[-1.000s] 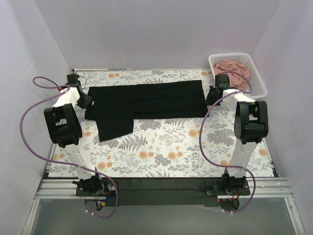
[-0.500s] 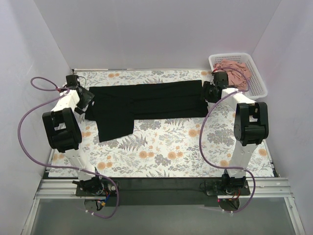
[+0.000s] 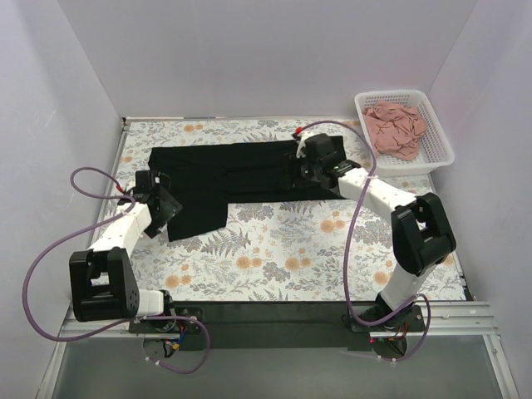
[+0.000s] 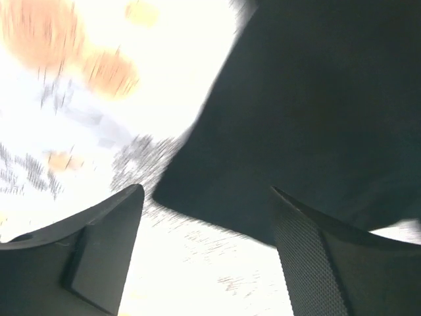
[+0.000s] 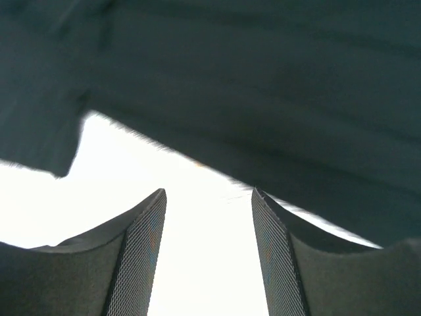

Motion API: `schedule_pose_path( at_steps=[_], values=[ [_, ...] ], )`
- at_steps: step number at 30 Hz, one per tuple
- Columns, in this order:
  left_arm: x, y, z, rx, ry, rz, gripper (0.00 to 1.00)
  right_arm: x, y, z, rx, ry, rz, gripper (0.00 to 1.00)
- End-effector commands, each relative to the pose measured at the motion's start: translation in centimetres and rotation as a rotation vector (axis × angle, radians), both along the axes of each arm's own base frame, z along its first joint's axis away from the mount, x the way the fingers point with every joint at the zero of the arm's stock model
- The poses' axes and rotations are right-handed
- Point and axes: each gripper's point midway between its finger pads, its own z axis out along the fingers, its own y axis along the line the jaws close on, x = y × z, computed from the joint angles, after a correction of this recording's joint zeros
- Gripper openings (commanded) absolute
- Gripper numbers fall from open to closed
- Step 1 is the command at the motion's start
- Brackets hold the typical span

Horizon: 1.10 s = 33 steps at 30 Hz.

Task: Fold and stack the t-shirts
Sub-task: Fold the tshirt

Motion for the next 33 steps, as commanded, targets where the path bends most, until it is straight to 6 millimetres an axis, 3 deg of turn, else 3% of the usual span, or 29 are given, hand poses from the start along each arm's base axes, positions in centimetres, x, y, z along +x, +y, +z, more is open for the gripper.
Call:
schedule_pose_path(
  at_steps=[1, 5, 6, 8, 9, 15, 23, 33],
  values=[
    [-2.0, -0.5, -1.3, -0.007, 0.032, -0.007, 0.73, -2.8, 5.2, -0.7, 0.097, 0.039, 0.123, 0.6],
    [-3.0, -1.1, -2.7, -0.027, 0.071, -0.026, 0.64, -5.7, 9.9, -2.1, 0.158, 0.105, 0.232, 0.57],
    [-3.4, -1.3, -3.6, -0.036, 0.103, -0.029, 0.62, -7.1, 13.0, -3.4, 0.178, 0.133, 0.296, 0.56],
    [-3.5, -1.5, -4.1, -0.047, 0.121, -0.037, 0.62, -7.2, 13.9, -3.3, 0.19, 0.139, 0.306, 0.56],
    [-3.6, -1.6, -4.3, -0.053, 0.13, -0.039, 0.62, -8.1, 14.9, -4.6, 0.183, 0.167, 0.33, 0.56],
    [-4.3, -2.1, -5.5, -0.073, 0.158, -0.05, 0.6, -9.6, 18.7, -7.1, 0.214, 0.219, 0.374, 0.56],
    [-4.2, -2.6, -6.1, -0.096, 0.177, -0.065, 0.44, -10.4, 20.5, -10.3, 0.191, 0.284, 0.358, 0.55],
    [-3.8, -3.1, -6.0, -0.115, 0.165, -0.086, 0.13, -11.4, 20.3, -13.7, 0.067, 0.35, 0.306, 0.37]
  ],
)
